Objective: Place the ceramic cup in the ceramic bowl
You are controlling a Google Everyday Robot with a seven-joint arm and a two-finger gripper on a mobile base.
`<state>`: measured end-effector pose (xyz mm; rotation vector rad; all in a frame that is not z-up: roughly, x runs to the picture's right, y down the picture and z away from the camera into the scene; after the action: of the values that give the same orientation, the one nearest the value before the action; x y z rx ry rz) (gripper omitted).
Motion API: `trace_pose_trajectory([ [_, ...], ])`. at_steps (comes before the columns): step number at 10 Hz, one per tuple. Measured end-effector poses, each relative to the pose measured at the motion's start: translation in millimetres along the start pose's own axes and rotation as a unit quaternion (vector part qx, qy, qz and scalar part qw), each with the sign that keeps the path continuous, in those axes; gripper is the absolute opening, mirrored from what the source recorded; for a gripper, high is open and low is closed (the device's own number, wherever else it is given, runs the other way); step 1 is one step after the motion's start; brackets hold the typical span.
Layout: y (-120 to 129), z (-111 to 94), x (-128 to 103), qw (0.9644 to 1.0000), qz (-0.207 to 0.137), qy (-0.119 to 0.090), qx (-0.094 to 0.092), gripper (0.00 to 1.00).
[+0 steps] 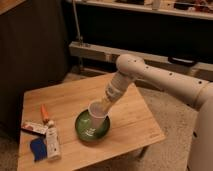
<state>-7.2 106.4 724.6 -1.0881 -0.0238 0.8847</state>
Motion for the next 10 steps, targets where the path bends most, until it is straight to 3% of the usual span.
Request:
trace_pose_trajectory([
  [4,-10.6,16.2,-3.6,0.9998,-0.012,0.009,0.011,0.00],
  [7,-18.8,26.6,-18.7,0.9998,-0.003,0.016,0.006,0.00],
  [9,-20.9,30.3,-24.5,0.9997,-0.001,0.023,0.009,0.10],
  [10,-21.0,34.2,-26.2,0.9995,-0.003,0.029,0.014,0.22],
])
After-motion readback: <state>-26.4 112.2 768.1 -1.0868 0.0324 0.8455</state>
